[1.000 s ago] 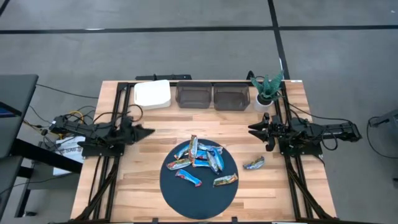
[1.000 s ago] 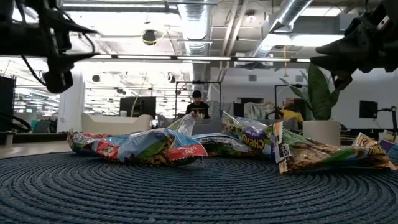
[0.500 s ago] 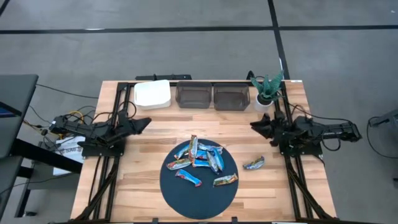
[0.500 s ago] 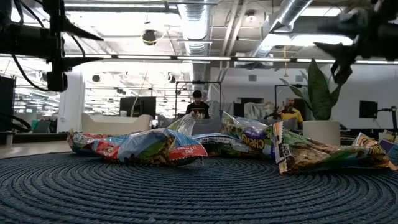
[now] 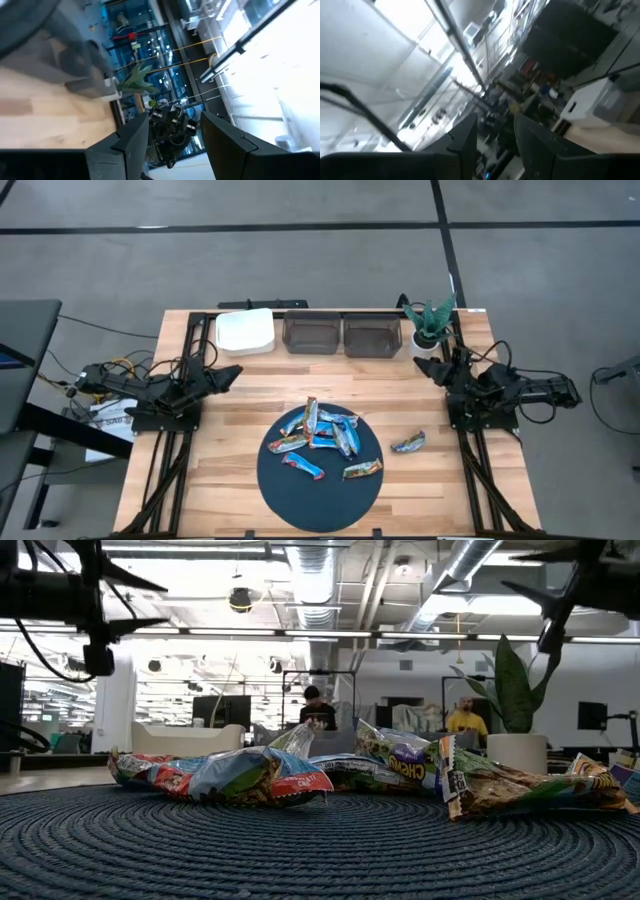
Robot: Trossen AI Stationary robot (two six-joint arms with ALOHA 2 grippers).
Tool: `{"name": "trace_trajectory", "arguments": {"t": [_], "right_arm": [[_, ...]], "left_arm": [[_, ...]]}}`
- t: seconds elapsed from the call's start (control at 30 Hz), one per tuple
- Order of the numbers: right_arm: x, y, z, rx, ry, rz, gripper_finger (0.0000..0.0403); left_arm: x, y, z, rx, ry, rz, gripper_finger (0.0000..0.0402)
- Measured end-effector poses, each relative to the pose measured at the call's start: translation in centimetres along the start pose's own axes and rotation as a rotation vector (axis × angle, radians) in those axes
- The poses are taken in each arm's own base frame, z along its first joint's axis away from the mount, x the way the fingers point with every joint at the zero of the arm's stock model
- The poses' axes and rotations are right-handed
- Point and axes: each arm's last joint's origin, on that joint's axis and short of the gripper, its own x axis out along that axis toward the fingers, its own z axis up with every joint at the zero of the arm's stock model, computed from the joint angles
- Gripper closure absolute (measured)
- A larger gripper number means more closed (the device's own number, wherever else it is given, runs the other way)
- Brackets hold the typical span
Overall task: Pick and place Granola Bars by type
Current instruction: Put the blue granola bar into the right black transparent bin
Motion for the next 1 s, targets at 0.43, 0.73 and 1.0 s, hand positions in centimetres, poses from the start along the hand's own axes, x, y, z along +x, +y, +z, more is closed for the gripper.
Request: {"name": "trace_trajectory", "arguments": {"t": [0.43,0.73,1.0], "right_arm": [[6.9,5.2,0.6,-0.249,0.821,-0.416,0.028],[8.8,4.6,-2.5,-0.338,1.409,-0.714,0.028],[7.9,4.9,-8.2,-0.486,1.705,-0.663,0.028]], "left_arm": [[3.4,-6.4,0.4,0.364,0.144,0.13,0.0229],[6.7,-7.9,-1.2,0.52,0.348,0.337,0.0229],[7.9,-7.3,-1.9,0.524,0.422,0.372,0.0229]]}}
